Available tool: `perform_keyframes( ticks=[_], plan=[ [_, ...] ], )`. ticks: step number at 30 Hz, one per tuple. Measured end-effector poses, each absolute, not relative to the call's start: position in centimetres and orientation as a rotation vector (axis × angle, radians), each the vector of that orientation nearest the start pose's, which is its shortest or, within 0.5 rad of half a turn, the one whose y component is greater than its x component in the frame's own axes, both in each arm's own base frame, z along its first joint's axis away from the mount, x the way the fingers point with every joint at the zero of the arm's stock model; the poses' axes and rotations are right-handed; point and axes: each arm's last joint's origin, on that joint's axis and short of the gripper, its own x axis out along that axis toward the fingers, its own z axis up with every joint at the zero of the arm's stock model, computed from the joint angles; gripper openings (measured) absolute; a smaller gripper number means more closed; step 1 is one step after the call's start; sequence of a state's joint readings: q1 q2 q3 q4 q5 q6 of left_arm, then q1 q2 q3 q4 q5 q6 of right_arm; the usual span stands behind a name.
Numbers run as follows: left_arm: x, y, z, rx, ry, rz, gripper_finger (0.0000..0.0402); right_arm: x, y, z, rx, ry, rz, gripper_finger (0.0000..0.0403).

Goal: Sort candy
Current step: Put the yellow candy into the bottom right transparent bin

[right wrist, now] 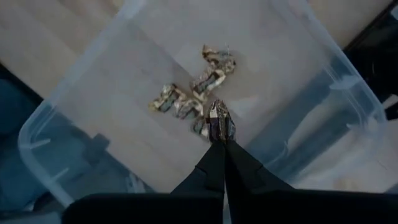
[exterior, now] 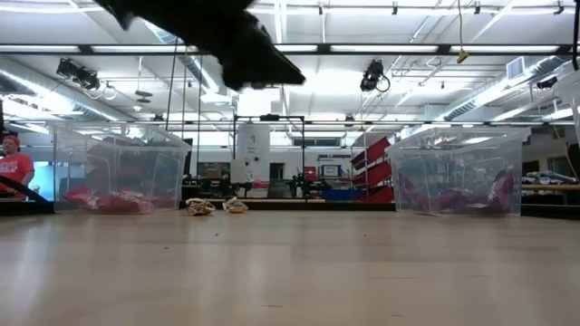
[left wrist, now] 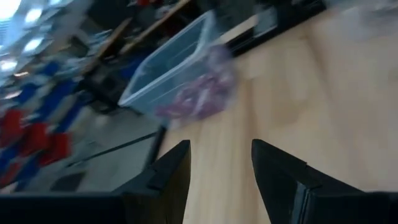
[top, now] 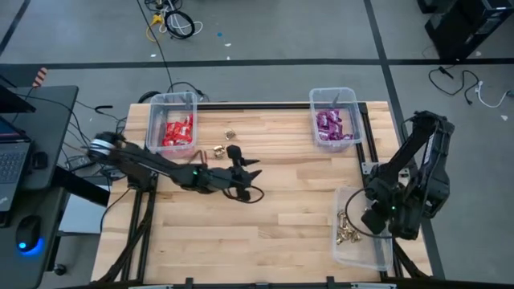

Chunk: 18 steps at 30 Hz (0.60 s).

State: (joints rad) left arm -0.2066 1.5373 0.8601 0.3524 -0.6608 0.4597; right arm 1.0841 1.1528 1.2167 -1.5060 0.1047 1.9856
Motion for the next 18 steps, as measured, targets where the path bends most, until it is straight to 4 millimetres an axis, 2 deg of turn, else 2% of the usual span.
perform_keyframes(
  ticks=[4,8,18],
  plan=[
    [30.0,-4.6,25.4,0.527,0.414,0.279,0.0173,7.9,14.9,30.8,0.783,1.33,-0.615,0.0],
    [28.2,-4.3,26.6,0.521,0.455,0.236,0.0173,8.1,15.3,28.8,0.782,1.328,-0.609,0.0],
    [25.5,-3.2,28.7,0.473,0.461,0.256,0.0173,8.3,15.6,23.2,0.796,1.324,-0.6,0.0]
  ],
)
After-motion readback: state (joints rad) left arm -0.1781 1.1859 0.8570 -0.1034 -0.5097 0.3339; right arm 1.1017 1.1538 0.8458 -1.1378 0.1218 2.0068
